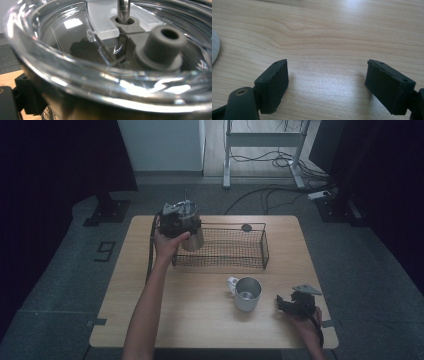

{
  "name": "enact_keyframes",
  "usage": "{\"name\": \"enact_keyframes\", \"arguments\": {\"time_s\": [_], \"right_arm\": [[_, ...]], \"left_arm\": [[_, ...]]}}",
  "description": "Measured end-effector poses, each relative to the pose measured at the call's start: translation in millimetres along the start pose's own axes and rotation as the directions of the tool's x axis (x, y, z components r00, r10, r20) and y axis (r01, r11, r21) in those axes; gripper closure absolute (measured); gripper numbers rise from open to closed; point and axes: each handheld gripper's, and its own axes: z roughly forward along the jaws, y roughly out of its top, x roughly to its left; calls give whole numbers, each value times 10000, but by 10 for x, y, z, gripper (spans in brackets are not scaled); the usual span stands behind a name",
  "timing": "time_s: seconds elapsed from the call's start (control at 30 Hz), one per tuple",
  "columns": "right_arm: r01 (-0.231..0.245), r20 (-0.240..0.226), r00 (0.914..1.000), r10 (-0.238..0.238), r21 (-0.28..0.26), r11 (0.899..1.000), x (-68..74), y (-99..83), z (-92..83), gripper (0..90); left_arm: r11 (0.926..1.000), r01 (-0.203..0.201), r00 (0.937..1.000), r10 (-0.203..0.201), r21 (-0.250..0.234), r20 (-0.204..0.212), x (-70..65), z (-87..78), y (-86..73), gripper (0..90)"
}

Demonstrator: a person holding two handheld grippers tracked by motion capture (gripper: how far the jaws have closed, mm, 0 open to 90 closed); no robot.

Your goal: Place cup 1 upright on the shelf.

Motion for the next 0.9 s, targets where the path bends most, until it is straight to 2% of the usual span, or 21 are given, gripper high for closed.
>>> {"name": "enact_keyframes", "arguments": {"time_s": [0.47, 0.9], "right_arm": [[20, -29, 10000, -20, 1, 10000, 1, 0, 0, 184], [23, -33, 10000, -23, -3, 10000, 1, 0, 0, 184]], "left_arm": [[9999, 44, 9999, -42, 142, -128, -22, 150, -15, 37], [9990, -64, 9994, 79, 441, -349, -64, 338, -107, 36]]}}
